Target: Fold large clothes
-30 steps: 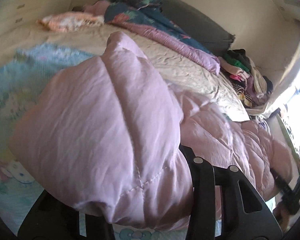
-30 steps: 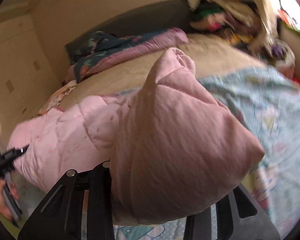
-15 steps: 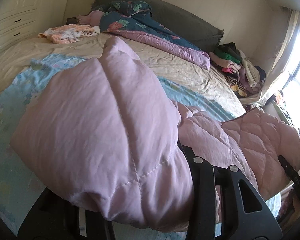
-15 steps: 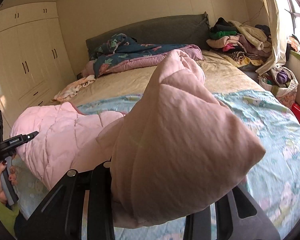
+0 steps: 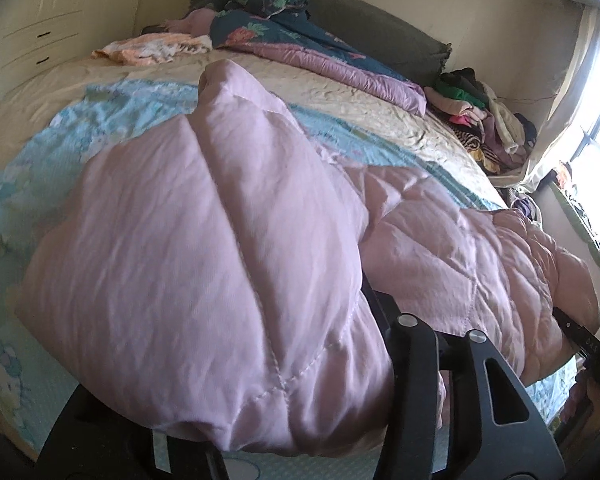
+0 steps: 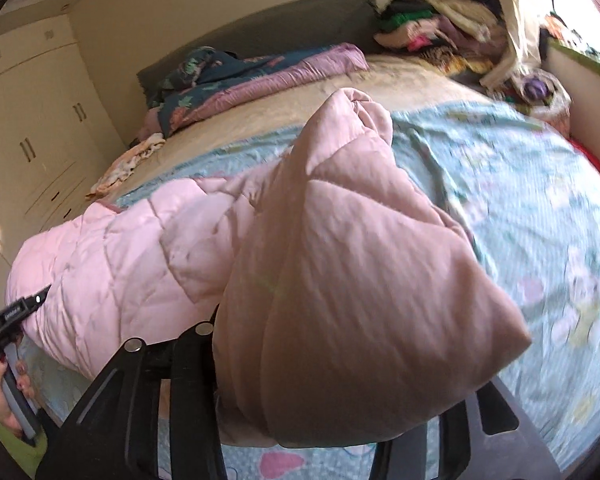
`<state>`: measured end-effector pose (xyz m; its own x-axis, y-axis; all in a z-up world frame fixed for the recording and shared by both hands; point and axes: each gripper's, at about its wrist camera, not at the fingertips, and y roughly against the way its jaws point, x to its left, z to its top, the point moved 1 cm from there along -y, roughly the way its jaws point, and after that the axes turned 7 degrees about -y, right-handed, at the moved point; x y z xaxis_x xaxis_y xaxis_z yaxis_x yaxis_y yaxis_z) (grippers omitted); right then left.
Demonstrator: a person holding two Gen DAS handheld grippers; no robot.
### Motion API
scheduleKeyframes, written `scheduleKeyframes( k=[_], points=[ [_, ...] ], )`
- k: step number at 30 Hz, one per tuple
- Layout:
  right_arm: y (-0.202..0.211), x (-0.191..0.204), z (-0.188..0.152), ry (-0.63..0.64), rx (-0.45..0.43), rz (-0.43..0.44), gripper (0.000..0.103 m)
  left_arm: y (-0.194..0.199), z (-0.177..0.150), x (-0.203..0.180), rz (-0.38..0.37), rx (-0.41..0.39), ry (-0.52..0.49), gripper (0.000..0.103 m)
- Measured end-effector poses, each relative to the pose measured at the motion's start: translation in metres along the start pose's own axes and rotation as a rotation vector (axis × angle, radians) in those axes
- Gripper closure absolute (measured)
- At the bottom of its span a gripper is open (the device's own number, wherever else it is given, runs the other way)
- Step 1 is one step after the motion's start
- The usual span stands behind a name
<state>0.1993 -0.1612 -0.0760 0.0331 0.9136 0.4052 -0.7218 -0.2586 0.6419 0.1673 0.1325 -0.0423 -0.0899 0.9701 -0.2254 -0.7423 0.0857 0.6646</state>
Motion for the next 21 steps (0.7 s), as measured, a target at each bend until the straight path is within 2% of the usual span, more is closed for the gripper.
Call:
scheduleKeyframes(
  k=[3,6,8,9,13,18,21],
  points=[
    [-0.003,-0.014,-0.006,-0.064,0.024,0.006,0.051,-0.003,-0.008,0.007,0.003,0.011,0.014,0.055],
    [-0.004,-0.022,-0.011,-0.112,0.040,0.008,0.036,-0.002,-0.017,0.014,0.000,0.020,0.039,0.047],
    [0.000,-0.028,-0.016,-0.142,0.041,0.000,0.021,0.002,-0.022,0.016,0.004,0.028,0.052,0.041],
    [0.003,-0.029,-0.018,-0.150,0.038,-0.007,0.018,0.005,-0.024,0.017,0.007,0.029,0.054,0.037],
    [0.024,-0.030,-0.026,-0.155,0.022,-0.012,0.013,0.019,-0.030,0.015,0.027,0.029,0.048,0.024],
    [0.062,-0.023,-0.028,-0.079,-0.064,-0.044,0.006,0.043,-0.038,0.006,0.050,0.011,0.000,0.011],
    [0.086,-0.012,-0.032,-0.020,-0.118,-0.052,0.004,0.059,-0.041,-0.002,0.065,-0.005,-0.035,0.009]
  ],
)
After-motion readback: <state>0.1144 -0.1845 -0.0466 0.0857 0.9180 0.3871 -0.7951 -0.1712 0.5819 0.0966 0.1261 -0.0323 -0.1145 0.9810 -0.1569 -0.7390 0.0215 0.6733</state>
